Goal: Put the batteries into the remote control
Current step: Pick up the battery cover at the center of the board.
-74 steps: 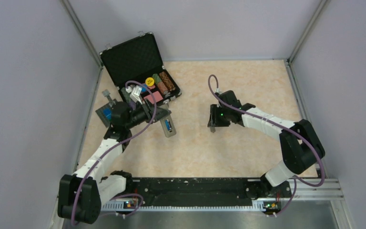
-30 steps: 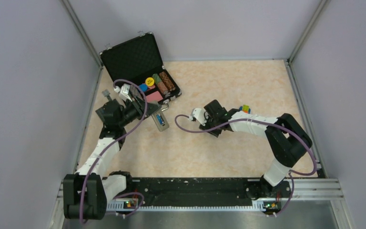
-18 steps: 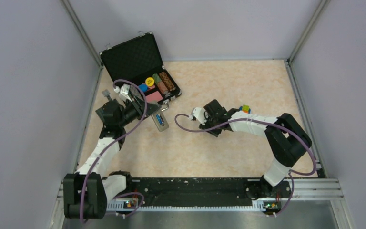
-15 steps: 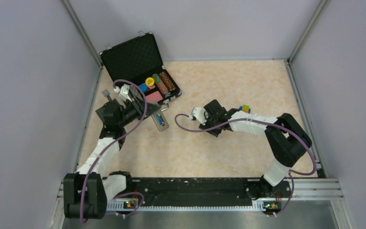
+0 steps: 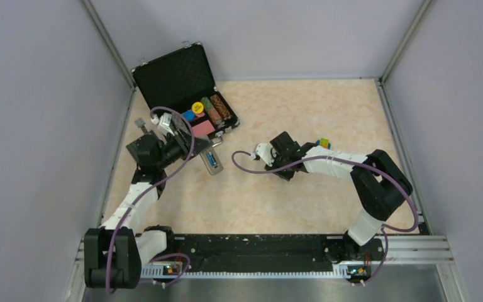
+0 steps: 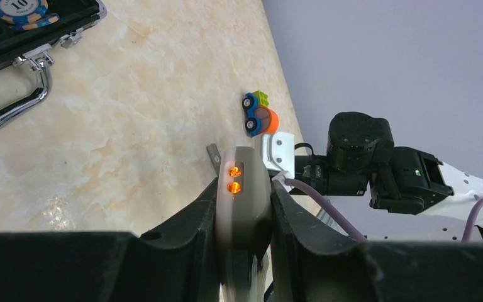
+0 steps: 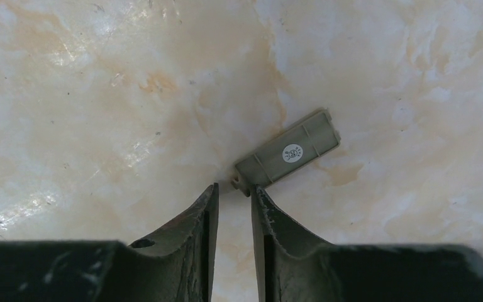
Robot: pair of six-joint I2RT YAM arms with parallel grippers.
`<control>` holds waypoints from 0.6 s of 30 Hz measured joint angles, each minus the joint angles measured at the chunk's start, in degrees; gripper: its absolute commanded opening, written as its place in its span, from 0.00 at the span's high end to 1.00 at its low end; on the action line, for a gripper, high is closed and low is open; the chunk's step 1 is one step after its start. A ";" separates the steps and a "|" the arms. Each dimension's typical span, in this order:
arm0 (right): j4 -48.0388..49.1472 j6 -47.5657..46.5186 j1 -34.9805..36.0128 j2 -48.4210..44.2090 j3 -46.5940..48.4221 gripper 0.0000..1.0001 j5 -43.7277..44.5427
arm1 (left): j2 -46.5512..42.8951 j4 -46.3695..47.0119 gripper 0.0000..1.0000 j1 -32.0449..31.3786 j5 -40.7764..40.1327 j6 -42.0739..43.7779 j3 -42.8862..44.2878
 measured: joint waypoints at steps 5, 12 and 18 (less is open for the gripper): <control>-0.68 0.44 -0.02 0.00 0.00 0.95 -1.01 | 0.00 0.11 1.00 0.00 0.02 -0.11 -0.07; 0.11 1.55 -0.07 0.00 0.00 1.00 -1.29 | -0.20 0.11 1.00 0.00 0.02 -0.09 -0.07; 1.07 5.95 -2.29 -1.73 0.00 1.00 -5.14 | -1.57 0.09 1.00 0.00 -0.04 -0.11 -0.13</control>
